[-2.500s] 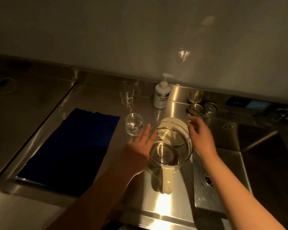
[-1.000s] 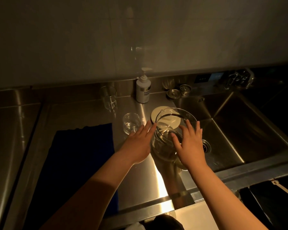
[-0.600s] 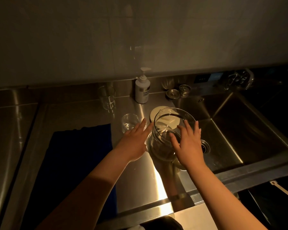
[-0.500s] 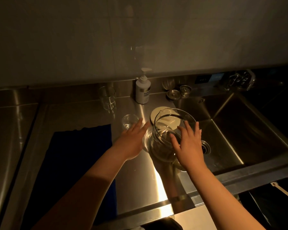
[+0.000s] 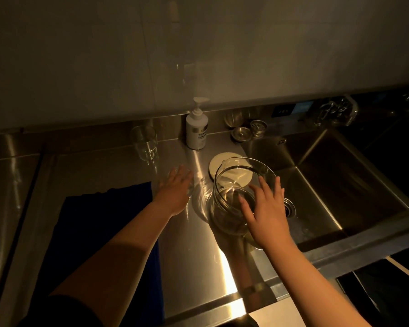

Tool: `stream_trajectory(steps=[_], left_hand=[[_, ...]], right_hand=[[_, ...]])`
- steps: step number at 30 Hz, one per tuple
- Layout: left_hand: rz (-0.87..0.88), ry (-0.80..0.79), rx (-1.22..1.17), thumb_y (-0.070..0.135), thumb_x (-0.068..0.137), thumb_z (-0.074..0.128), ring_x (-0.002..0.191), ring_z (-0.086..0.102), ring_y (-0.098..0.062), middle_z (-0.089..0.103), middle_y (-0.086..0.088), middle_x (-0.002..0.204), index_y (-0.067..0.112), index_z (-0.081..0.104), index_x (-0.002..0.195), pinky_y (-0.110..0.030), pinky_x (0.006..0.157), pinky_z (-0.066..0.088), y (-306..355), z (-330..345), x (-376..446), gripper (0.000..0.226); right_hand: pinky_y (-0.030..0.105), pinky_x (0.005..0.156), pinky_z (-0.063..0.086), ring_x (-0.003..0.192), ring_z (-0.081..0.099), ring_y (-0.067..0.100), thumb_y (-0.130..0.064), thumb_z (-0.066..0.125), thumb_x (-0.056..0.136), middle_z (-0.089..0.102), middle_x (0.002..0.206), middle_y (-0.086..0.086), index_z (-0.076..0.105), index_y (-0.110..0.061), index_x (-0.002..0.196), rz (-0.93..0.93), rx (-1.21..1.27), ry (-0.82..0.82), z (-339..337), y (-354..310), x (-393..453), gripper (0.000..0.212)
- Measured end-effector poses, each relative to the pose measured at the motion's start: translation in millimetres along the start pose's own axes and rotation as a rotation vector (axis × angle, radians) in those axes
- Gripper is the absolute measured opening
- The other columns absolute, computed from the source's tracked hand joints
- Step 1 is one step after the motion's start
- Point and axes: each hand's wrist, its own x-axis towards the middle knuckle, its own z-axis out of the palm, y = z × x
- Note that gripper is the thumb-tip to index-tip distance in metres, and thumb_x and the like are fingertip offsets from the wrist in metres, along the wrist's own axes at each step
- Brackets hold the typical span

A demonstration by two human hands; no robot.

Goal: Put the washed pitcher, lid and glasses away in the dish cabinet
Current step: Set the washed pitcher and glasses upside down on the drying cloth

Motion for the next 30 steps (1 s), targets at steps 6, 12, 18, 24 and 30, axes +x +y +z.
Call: stream_trajectory(steps=[6, 12, 18, 24, 30], left_hand=[[0.024, -0.019, -0.006, 0.027, 0.101, 0.033, 0.145, -0.015, -0.025, -0.013, -0.003, 0.159, 0.026, -0.003, 0.152, -0.051, 0.117, 0.008, -1.3, 0.1, 14.3, 0.062], [0.039, 0.025, 0.045, 0.024, 0.1, 0.037, 0.145, -0.013, -0.028, -0.01, -0.007, 0.159, 0.024, 0.0, 0.152, -0.043, 0.119, 0.004, -0.7, 4.3, 17.7, 0.064], [0.021, 0.045, 0.093, 0.024, 0.099, 0.039, 0.145, -0.009, -0.032, -0.006, -0.009, 0.159, 0.021, -0.001, 0.152, -0.04, 0.118, 0.001, 4.1, 8.4, 9.5, 0.066], [0.02, 0.017, 0.092, 0.024, 0.099, 0.041, 0.145, -0.007, -0.033, -0.005, -0.009, 0.159, 0.021, -0.001, 0.151, -0.044, 0.119, 0.007, 8.1, 13.1, -6.2, 0.067], [0.034, 0.039, 0.113, 0.026, 0.096, 0.048, 0.145, -0.004, -0.034, -0.001, -0.01, 0.159, 0.023, -0.001, 0.151, -0.047, 0.117, 0.014, 14.4, 24.9, -24.8, 0.074]], right_hand=[[0.038, 0.114, -0.007, 0.142, -0.014, 0.019, -0.065, 0.021, 0.089, 0.026, 0.153, 0.006, 0.043, -0.016, 0.138, 0.006, 0.003, 0.01, 0.4, 0.7, 0.1, 0.072], [0.039, 0.114, -0.007, 0.141, -0.013, 0.018, -0.059, 0.027, 0.089, 0.027, 0.153, 0.006, 0.043, -0.016, 0.138, 0.007, 0.005, 0.017, -0.4, -1.8, 0.3, 0.066], [0.038, 0.113, -0.007, 0.143, -0.009, 0.022, -0.059, 0.027, 0.089, 0.029, 0.152, 0.006, 0.043, -0.014, 0.137, 0.004, 0.02, 0.023, -1.6, -2.4, -0.4, 0.068], [0.037, 0.113, -0.009, 0.144, -0.007, 0.024, -0.059, 0.025, 0.089, 0.029, 0.152, 0.007, 0.045, -0.014, 0.136, -0.006, 0.024, 0.025, -2.2, -2.1, -1.3, 0.068], [0.037, 0.114, -0.008, 0.144, 0.0, 0.025, -0.058, 0.026, 0.09, 0.032, 0.15, 0.007, 0.052, -0.013, 0.128, -0.029, 0.028, 0.051, 1.0, 0.0, -2.3, 0.065]])
